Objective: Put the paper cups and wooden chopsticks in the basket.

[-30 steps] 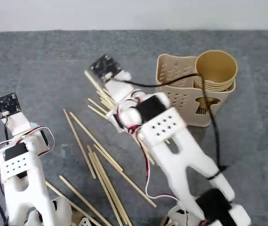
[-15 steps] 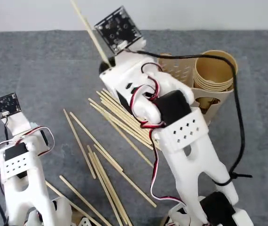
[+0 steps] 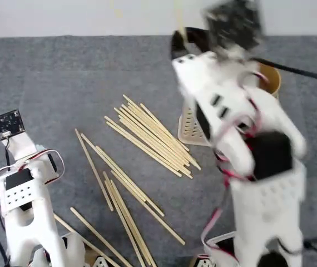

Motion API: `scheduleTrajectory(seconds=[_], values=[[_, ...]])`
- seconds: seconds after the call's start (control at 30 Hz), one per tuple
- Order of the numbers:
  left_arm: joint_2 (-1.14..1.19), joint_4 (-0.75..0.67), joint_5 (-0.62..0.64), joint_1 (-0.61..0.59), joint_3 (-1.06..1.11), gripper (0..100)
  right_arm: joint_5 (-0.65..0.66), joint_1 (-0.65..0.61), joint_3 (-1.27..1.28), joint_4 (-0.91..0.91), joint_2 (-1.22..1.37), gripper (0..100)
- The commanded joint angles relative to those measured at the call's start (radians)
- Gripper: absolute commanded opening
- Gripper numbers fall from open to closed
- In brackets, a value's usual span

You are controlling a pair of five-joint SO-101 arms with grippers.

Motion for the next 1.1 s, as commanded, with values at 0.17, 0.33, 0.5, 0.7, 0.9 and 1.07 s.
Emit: scheduleTrajectory(seconds=[0.17,0.33,0.5,0.7,0.9,1.07], values=[[-0.026,-0.018,-0.006,0.002,-0.016,2,0.002,0.114,0.302,-0.375,-0.085,0.8],[-0.026,-0.018,-0.006,0.002,-0.016,2,-0.029,0.117,0.542,-0.661,-0.094,0.8],[-0.026,-0.018,-0.006,0.002,-0.016,2,-0.034,0.145,0.740,-0.891,-0.087,0.8],[-0.026,-0.018,-0.006,0.002,-0.016,2,-0.031,0.166,0.934,-1.063,-0.085,0.8],[-0.026,-0.018,-0.006,0.002,-0.016,2,-0.037,0.174,0.876,-0.866,-0.085,12.4],[-0.026,-0.018,-0.006,0.002,-0.016,2,-0.072,0.176,0.743,-0.690,-0.097,18.4]])
